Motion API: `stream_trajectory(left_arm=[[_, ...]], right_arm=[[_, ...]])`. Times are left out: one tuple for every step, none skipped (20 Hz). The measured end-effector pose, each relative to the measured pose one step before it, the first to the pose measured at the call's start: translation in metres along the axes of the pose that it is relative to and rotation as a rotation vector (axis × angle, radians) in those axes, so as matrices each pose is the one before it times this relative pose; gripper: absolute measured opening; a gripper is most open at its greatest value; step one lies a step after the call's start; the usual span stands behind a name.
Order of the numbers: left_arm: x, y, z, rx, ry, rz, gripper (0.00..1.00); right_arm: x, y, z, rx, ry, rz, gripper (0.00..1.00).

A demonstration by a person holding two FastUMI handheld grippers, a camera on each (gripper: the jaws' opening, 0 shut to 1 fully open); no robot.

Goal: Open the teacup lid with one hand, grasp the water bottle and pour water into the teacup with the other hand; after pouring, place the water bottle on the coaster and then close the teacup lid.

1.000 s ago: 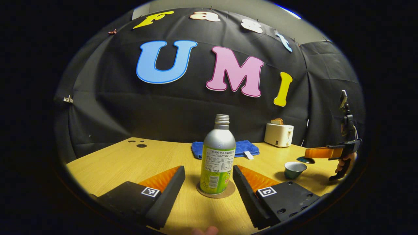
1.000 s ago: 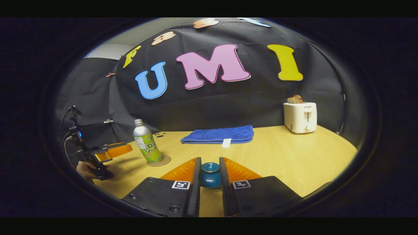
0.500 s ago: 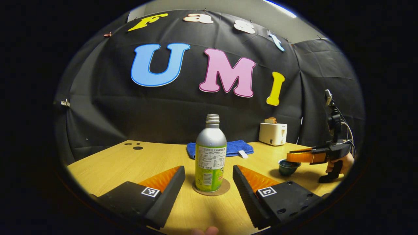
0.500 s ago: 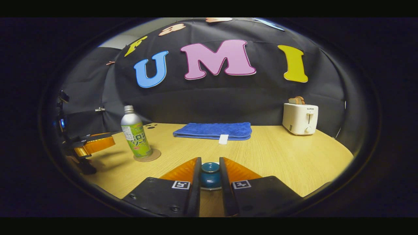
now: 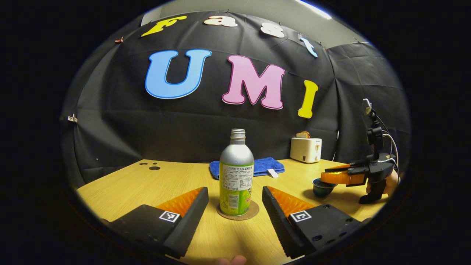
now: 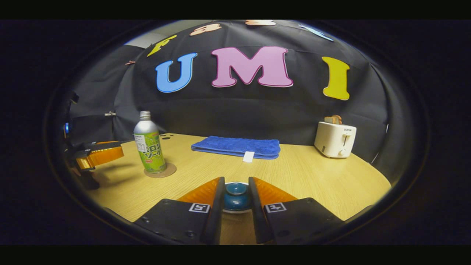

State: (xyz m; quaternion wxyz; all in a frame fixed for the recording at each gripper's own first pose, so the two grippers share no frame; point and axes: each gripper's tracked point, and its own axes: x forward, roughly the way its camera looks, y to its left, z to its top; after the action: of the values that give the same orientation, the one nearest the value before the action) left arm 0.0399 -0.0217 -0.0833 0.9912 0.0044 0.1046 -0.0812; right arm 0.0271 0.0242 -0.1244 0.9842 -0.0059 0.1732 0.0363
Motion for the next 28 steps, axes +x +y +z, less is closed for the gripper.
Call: stream_trajectory(left_arm=[[-0.00001,0.00045,-0.00078,-0.00171,0.00128,0.00095,0.93],[-0.00051,-0.00053,0.00012,-0.00049,0.00196,-0.00025,0.93],[-0.00084,-0.00048,-0.00075,0.00062,0.00177,0.00011,0.93],[-0.00026,-0.00064,0.00122,0.00218,-0.00033,0.00079,0.93],[-0.00076,-0.00102,0.00117,-0.00007,-0.00245,-0.00018,0.93],[-0.00088,-0.00193,0.00237,-0.00526,-0.00364,-0.00167,0.93],[0.00076,-0.00172,0.00312,-0.00899,-0.00636,-0.00037,0.93],[-0.00073,-0.00271,0.00358,-0.00640,-0.00684,-0.00339,0.93],[-0.00094,-0.00240,0.00365,0.00208,-0.00804,-0.00123,0.93],[-0.00121,-0.00133,0.00495,0.01127,-0.00900,0.00572,0.93],[-0.00131,-0.00010,0.00444,0.01499,-0.01074,0.00894,0.93],[-0.00231,-0.00128,0.00572,0.01168,-0.01255,0.00788,0.93],[-0.00291,-0.00225,0.00475,0.00556,-0.01063,0.00381,0.93],[-0.00323,-0.00352,0.00396,0.00176,-0.00753,-0.00239,0.93],[-0.00329,-0.00397,0.00212,0.00192,-0.00359,-0.00354,0.93],[-0.00360,-0.00343,0.00173,0.00622,-0.00092,-0.00478,0.93],[-0.00281,-0.00161,0.00160,0.00869,-0.00296,0.00041,0.93],[-0.00268,-0.00187,0.00233,0.00731,-0.00369,0.00088,0.93],[-0.00229,-0.00235,0.00076,0.00242,-0.00066,0.00018,0.93],[-0.00168,-0.00222,-0.00007,-0.00279,0.00101,-0.00113,0.93],[-0.00160,-0.00326,-0.00076,-0.00506,0.00173,-0.00389,0.93],[-0.00190,-0.00242,-0.00036,-0.00400,0.00340,-0.00183,0.93],[-0.00125,-0.00181,-0.00200,-0.00254,0.00481,-0.00203,0.93],[-0.00147,-0.00222,-0.00104,0.00133,0.00542,-0.00080,0.93],[-0.00082,-0.00062,-0.00191,0.00456,0.00424,0.00079,0.93],[-0.00194,-0.00065,-0.00029,0.00561,0.00316,0.00314,0.93],[-0.00126,-0.00029,-0.00063,0.00392,0.00194,0.00239,0.93],[0.00641,-0.00516,-0.00050,0.00215,0.00089,0.00091,0.93]], right_arm=[[-0.00303,-0.00092,0.00219,0.00550,-0.00738,-0.00410,0.41],[-0.00229,-0.00006,0.00377,0.01326,-0.01461,0.00139,0.41],[-0.00348,0.00158,0.00677,0.01825,-0.02261,0.00630,0.45],[-0.00484,0.00067,0.00897,0.01418,-0.02511,0.00216,0.45],[-0.00475,0.00122,0.01077,0.00773,-0.02903,0.00332,0.45],[-0.00476,0.00247,0.01046,0.00398,-0.02823,0.00539,0.45],[-0.00450,0.00245,0.01080,0.00108,-0.02973,0.00422,0.45],[-0.00473,0.00307,0.01023,0.00053,-0.02796,0.00558,0.45],[-0.00445,0.00396,0.01053,0.00034,-0.02756,0.00743,0.45],[-0.00488,0.00472,0.00865,-0.00102,-0.02072,0.00911,0.47],[-0.00429,0.00327,0.00700,-0.00273,-0.01920,0.00453,0.50],[-0.00385,0.00326,0.00558,-0.00281,-0.01750,0.00497,0.50],[-0.00503,0.00328,0.00528,-0.00520,-0.01657,0.00531,0.46],[-0.00391,0.00242,0.00324,-0.00890,-0.01270,0.00312,0.50],[-0.00531,0.00070,0.00261,-0.00928,-0.01007,0.00024,0.51],[-0.00312,0.00179,0.00131,-0.00767,-0.00868,0.00424,0.52],[-0.00387,0.00080,0.00094,-0.00421,-0.00863,-0.00056,0.63],[-0.00229,0.00052,-0.00123,-0.00170,-0.00247,-0.00012,0.64],[-0.00335,-0.00071,-0.00126,0.00008,-0.00003,-0.00226,0.77],[-0.00238,0.00070,-0.00162,0.00088,0.00516,-0.00136,0.85],[-0.00225,0.00084,-0.00205,0.00144,0.00600,-0.00060,0.92],[-0.00108,0.00029,-0.00117,-0.00020,0.00347,-0.00141,0.94],[-0.00188,-0.00038,-0.00101,-0.00412,0.00073,-0.00362,0.96],[-0.00178,-0.00058,-0.00035,-0.00711,-0.00020,-0.00291,0.96],[-0.00178,-0.00073,0.00013,-0.00657,-0.00201,-0.00370,0.97],[-0.00170,0.00029,0.00031,-0.00343,-0.00222,-0.00070,0.97],[-0.00114,0.00110,0.00086,-0.00042,-0.00279,0.00238,0.97],[-0.00150,0.00137,0.00176,0.00135,-0.00302,0.00257,0.96]])
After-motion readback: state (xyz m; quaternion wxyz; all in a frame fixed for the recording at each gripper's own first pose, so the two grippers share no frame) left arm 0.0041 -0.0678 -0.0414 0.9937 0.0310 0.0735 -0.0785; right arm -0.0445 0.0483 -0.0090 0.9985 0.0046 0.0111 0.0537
